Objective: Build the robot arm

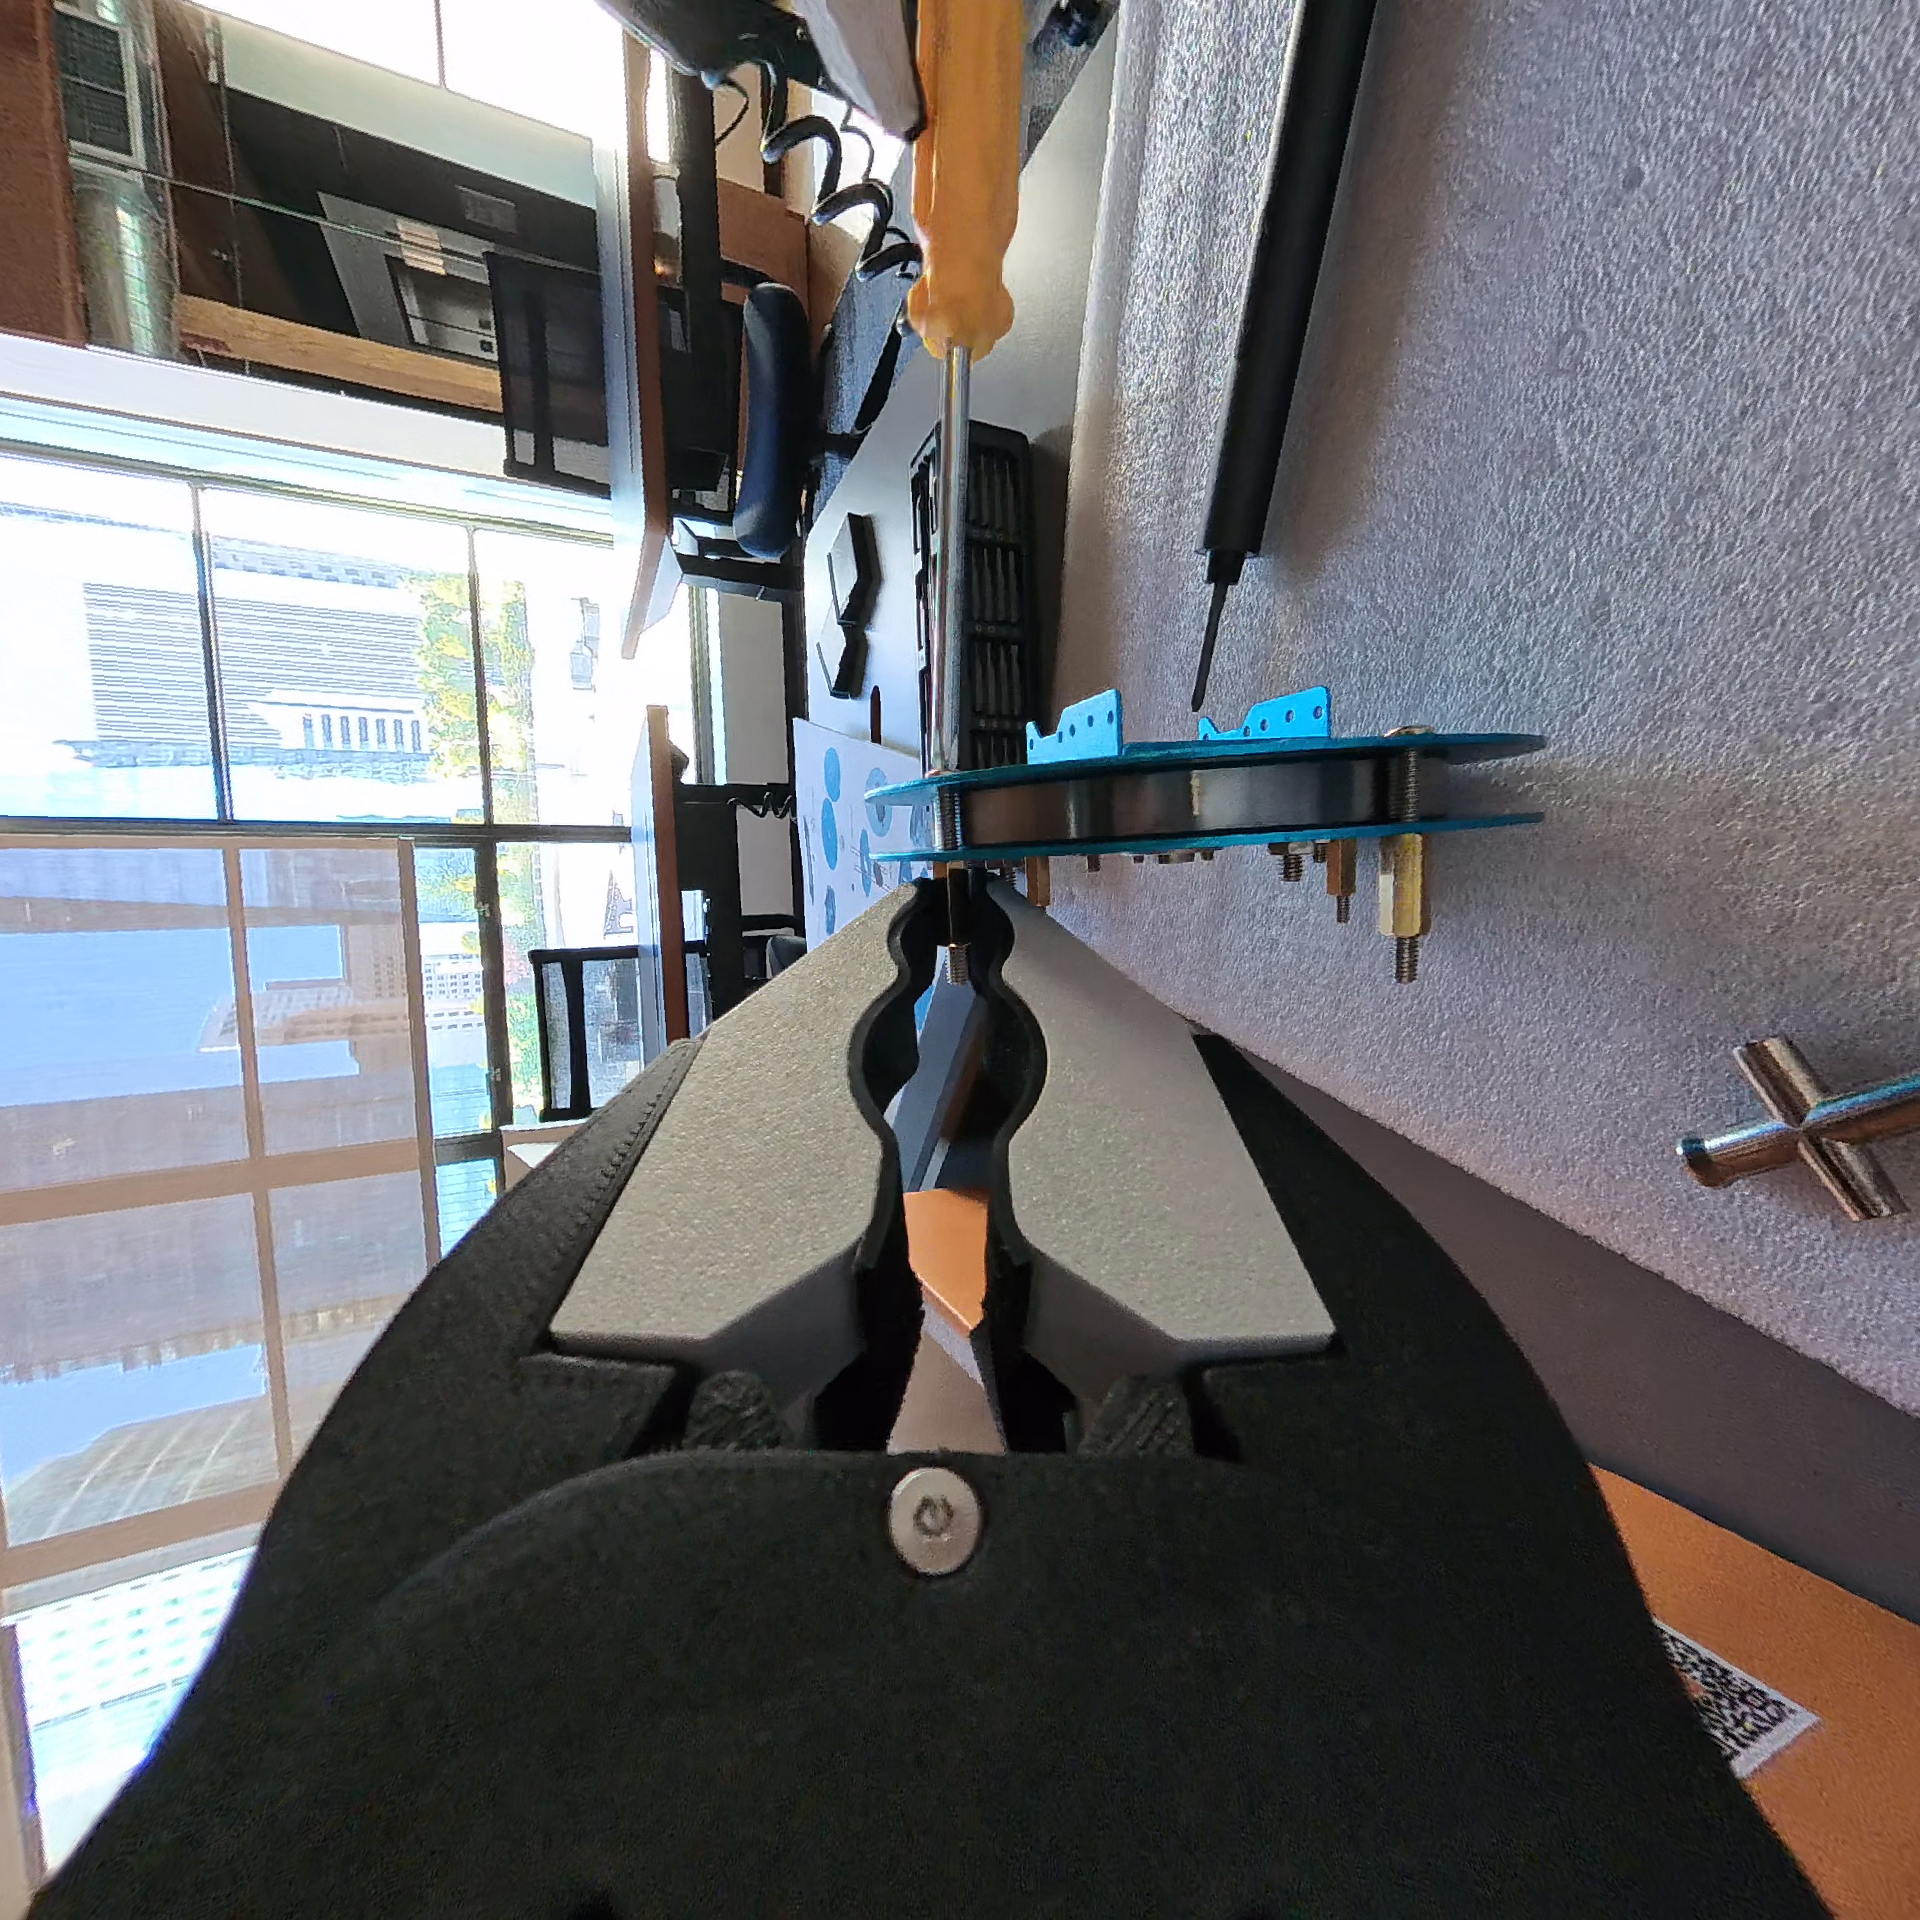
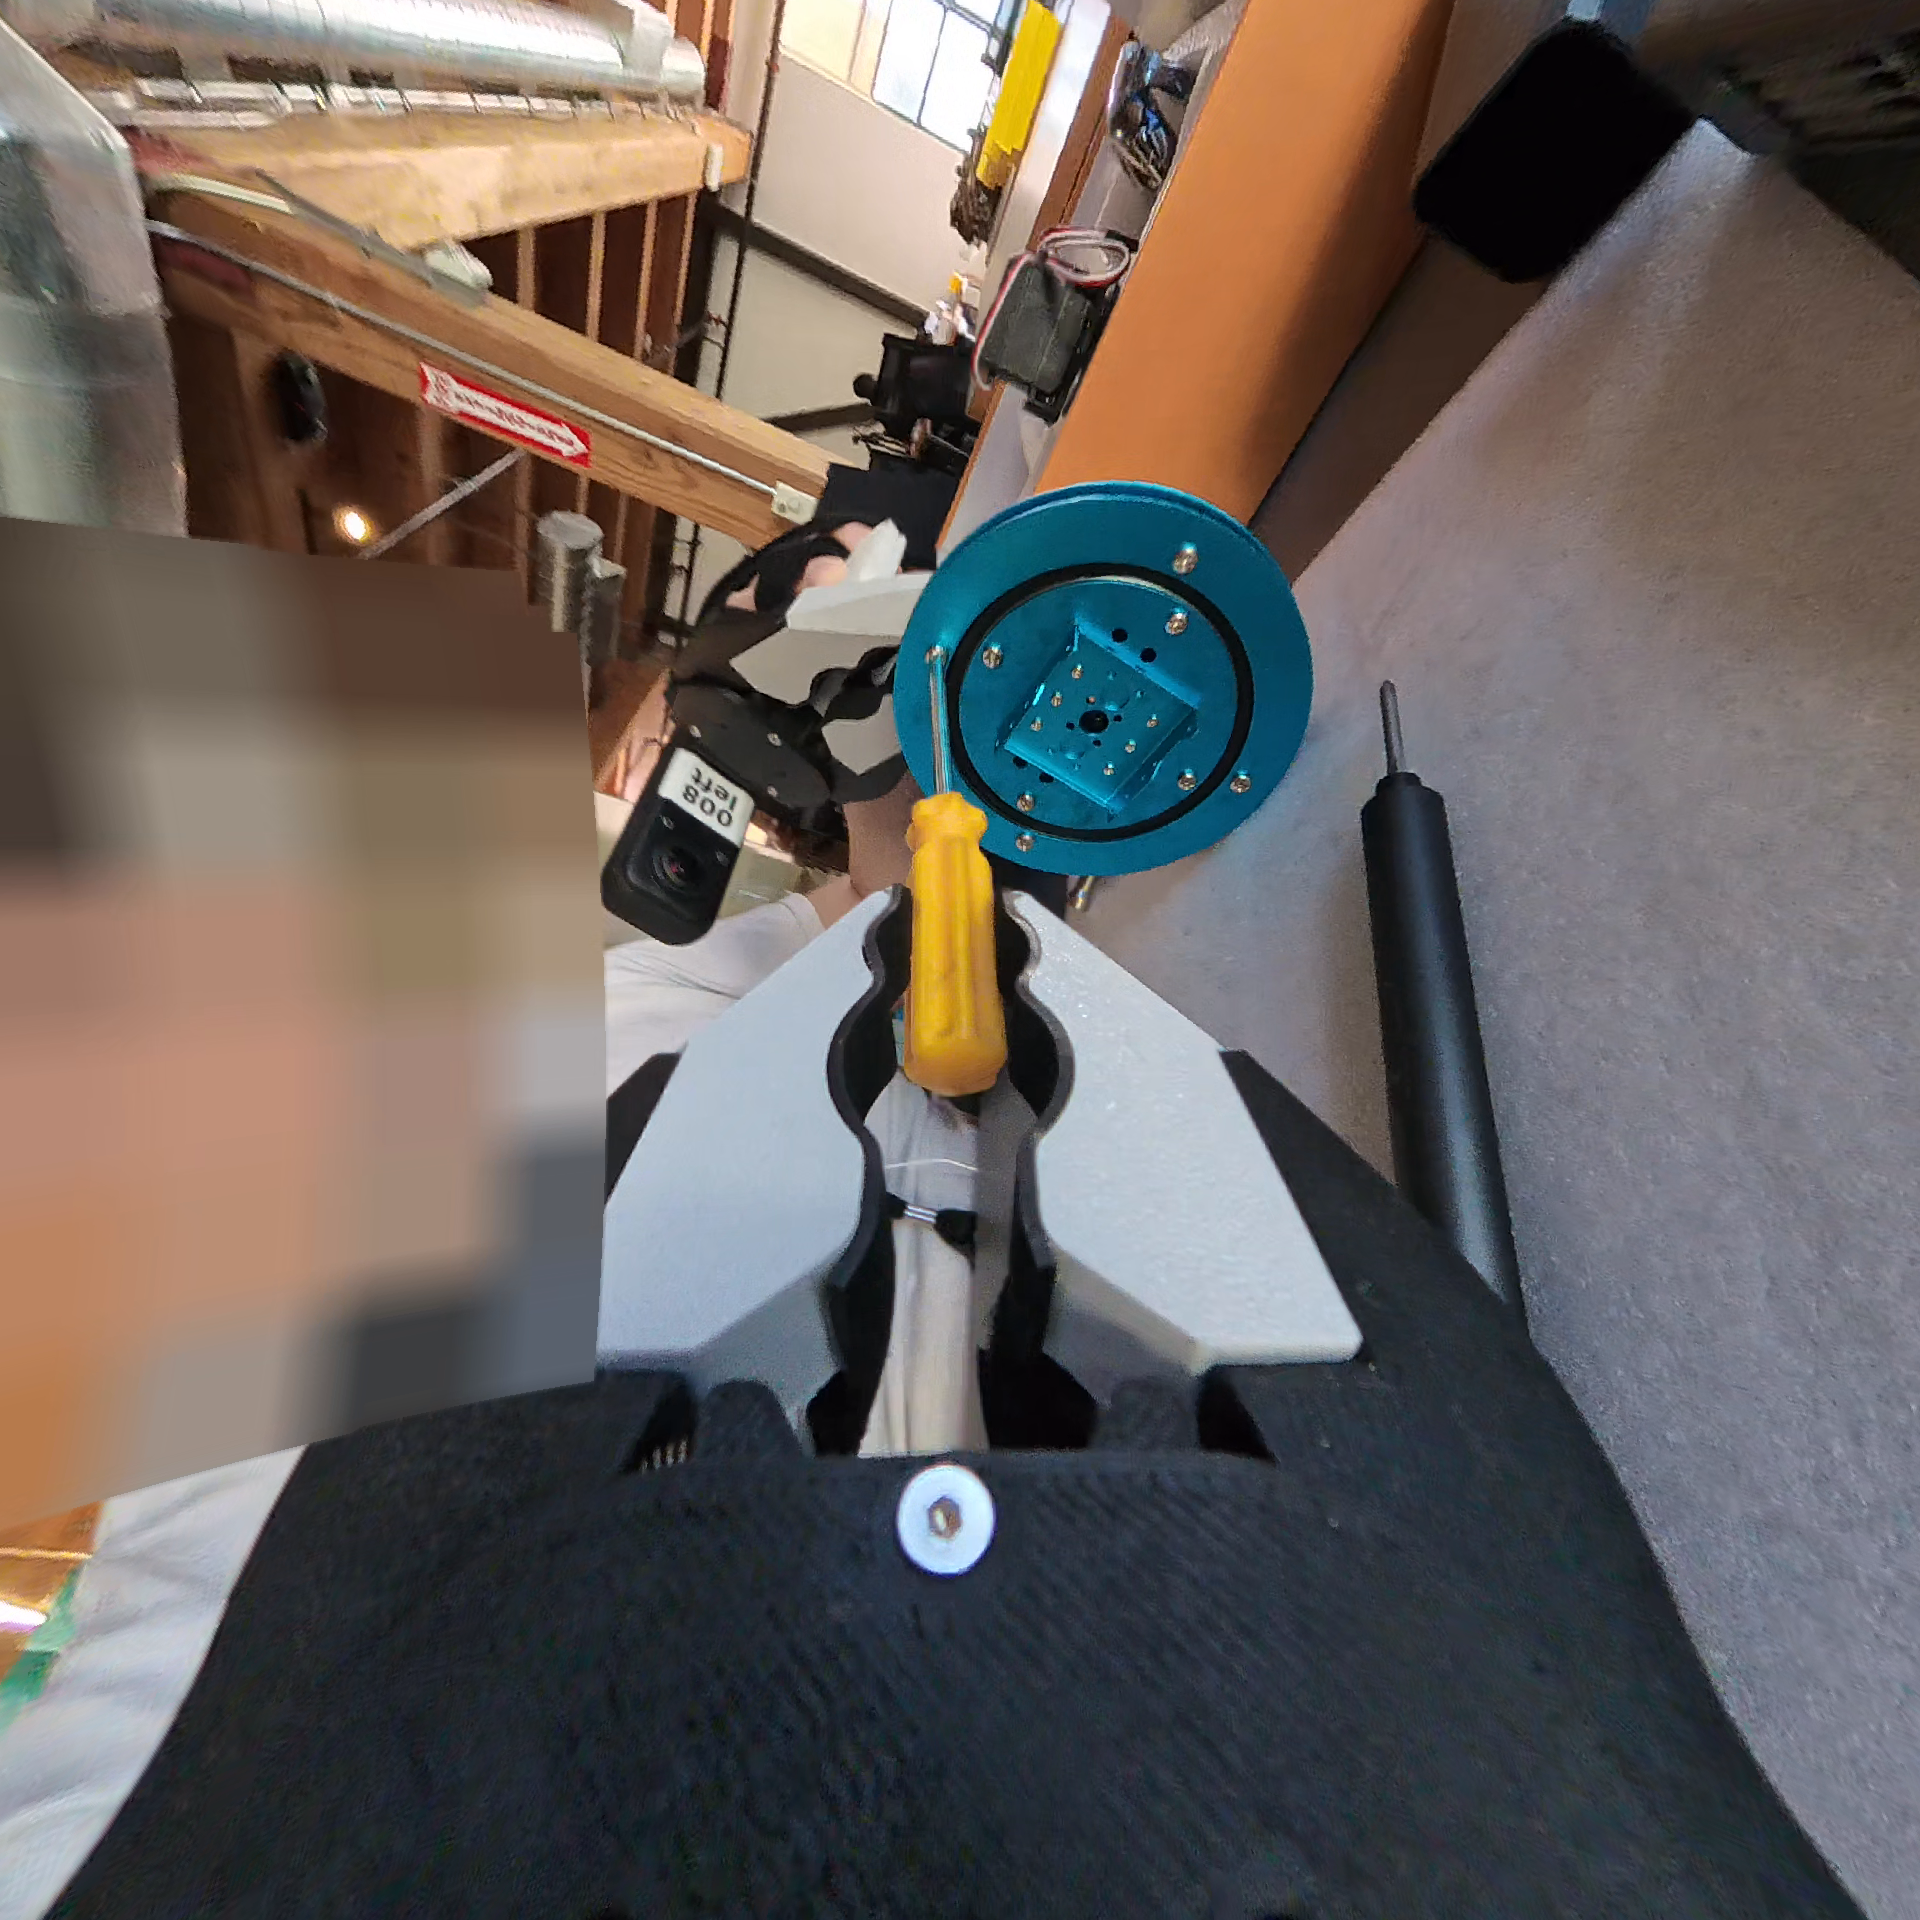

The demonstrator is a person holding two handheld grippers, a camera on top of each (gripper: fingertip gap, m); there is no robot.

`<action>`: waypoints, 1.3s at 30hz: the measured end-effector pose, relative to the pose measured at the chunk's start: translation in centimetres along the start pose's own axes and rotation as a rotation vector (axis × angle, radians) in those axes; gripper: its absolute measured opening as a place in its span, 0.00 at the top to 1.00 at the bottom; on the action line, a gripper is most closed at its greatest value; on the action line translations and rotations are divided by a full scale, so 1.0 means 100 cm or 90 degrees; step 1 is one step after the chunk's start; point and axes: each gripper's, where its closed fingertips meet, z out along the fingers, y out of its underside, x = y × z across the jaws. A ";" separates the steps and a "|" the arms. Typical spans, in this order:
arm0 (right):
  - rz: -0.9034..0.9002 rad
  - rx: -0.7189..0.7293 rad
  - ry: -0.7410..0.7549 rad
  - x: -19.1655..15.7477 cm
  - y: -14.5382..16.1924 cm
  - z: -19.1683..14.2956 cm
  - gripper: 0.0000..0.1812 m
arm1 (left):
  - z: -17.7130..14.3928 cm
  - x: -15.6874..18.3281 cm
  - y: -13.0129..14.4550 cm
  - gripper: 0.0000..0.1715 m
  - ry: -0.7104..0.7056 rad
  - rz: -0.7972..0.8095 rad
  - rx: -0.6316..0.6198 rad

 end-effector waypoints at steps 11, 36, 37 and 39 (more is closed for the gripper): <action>-0.081 -0.044 0.106 0.003 0.015 -0.005 0.94 | 0.000 0.000 0.000 0.98 -0.005 0.007 -0.005; -0.630 -0.226 0.404 0.066 0.102 -0.018 0.85 | 0.001 0.000 -0.002 0.98 -0.004 0.001 0.003; -0.614 -0.209 0.402 0.066 0.100 -0.019 0.91 | 0.001 0.000 -0.002 0.98 -0.004 0.000 0.004; -0.591 -0.189 0.361 0.056 0.100 -0.016 0.91 | 0.001 0.000 -0.002 0.98 -0.003 -0.001 0.005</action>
